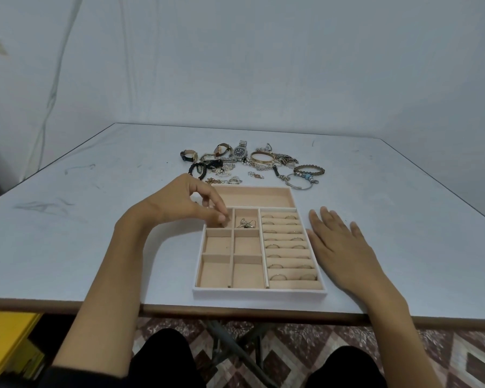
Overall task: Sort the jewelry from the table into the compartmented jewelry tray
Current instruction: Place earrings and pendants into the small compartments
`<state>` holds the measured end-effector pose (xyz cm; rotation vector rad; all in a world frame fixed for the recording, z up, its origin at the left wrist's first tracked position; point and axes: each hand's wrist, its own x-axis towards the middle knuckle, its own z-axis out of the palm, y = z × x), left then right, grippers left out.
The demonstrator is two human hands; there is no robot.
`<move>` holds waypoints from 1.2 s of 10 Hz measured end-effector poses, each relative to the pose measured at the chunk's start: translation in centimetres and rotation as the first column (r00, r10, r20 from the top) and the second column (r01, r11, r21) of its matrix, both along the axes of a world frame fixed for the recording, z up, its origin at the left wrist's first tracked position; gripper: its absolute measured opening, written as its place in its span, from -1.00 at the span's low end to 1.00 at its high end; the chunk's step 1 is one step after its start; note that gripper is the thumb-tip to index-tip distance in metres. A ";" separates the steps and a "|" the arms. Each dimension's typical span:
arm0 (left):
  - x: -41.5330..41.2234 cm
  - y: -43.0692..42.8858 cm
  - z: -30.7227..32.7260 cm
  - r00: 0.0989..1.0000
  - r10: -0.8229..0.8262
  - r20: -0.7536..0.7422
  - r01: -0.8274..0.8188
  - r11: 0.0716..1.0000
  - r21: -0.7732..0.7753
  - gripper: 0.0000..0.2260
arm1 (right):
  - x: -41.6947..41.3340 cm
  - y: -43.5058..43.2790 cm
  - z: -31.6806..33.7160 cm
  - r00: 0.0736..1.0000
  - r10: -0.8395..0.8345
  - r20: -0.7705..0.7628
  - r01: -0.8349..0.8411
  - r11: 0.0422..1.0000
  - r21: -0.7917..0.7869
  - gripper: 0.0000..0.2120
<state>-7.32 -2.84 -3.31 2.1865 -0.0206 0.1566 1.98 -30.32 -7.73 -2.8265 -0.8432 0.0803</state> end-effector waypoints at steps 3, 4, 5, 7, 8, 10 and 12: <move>0.2 0.2 -0.1 1.000 0.021 -0.008 -0.021 0.999 0.050 -0.85 | 0.2 0.0 -0.2 1.000 -0.003 0.003 0.003 1.000 0.003 -0.47; 0.3 0.5 -0.1 0.998 0.049 0.048 -0.050 0.999 0.021 -0.88 | 0.2 0.0 -0.2 1.000 -0.003 0.003 0.003 1.000 0.004 -0.47; 0.8 0.9 -0.1 0.968 0.186 0.169 -0.179 0.982 -0.056 -0.94 | 0.2 0.1 -0.2 1.000 -0.004 0.005 0.004 1.000 0.011 -0.47; 3.4 2.6 -0.9 0.903 0.376 0.208 -0.377 0.925 -0.034 -0.91 | 0.4 0.0 1.4 1.000 0.005 0.018 -0.006 0.999 0.043 -0.51; 5.5 3.0 -0.8 0.897 0.398 0.191 -0.405 0.914 -0.003 -0.92 | 1.7 0.2 2.7 0.999 -0.007 0.045 0.004 0.997 0.071 -0.67; 10.2 3.7 -0.9 0.893 0.423 0.150 -0.447 0.870 0.209 -0.91 | 6.5 3.3 6.5 0.992 -0.092 -0.082 0.104 0.983 0.153 -0.85; 11.5 3.1 -2.4 0.901 0.405 0.156 -0.433 0.823 0.367 -0.93 | 10.3 10.5 6.4 0.998 -0.046 -0.040 0.055 0.963 0.265 -0.88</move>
